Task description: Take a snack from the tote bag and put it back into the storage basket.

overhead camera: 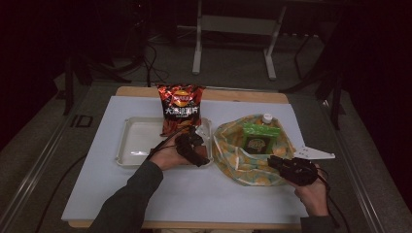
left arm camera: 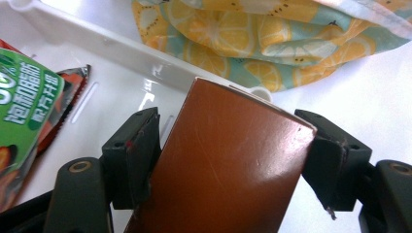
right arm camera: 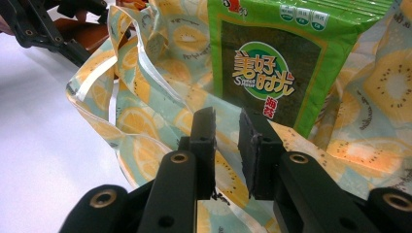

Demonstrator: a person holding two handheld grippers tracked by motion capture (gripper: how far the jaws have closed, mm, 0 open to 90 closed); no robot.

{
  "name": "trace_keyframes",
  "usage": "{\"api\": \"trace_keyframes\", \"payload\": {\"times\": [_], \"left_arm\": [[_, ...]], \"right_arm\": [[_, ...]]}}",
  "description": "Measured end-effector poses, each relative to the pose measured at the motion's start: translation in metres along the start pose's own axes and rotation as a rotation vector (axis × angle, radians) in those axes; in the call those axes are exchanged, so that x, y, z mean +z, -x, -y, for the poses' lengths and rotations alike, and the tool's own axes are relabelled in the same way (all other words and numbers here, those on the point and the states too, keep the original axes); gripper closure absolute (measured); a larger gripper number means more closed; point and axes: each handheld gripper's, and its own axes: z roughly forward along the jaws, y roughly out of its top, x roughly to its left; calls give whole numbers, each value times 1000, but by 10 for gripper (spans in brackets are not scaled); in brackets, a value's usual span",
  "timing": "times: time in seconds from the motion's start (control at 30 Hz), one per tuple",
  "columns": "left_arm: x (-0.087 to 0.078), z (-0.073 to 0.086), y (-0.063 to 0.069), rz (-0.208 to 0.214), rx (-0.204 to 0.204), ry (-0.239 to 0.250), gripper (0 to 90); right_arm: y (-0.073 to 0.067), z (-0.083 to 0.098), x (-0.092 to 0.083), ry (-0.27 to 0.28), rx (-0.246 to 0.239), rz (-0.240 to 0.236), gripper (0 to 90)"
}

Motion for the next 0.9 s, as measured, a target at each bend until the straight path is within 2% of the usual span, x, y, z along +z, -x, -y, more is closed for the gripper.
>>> {"api": "trace_keyframes", "payload": {"times": [0.17,0.27,0.4,0.53,0.77,0.9], "left_arm": [[1,-1,1,1,4,0,275],[-1,-1,1,-4,-3,21,271],[-8,-2,3,-18,-8,57,271],[-14,-4,6,-51,4,63,286],[-21,-4,8,-68,-9,108,293],[-25,-3,10,-93,-34,133,303]], "right_arm": [[0,0,0,0,0,0,763],[0,0,-1,1,1,0,762],[0,0,-2,2,1,2,755],[1,0,-2,5,1,-2,740],[1,-1,-2,9,4,-5,713],[1,-1,-3,15,7,-13,689]]}}
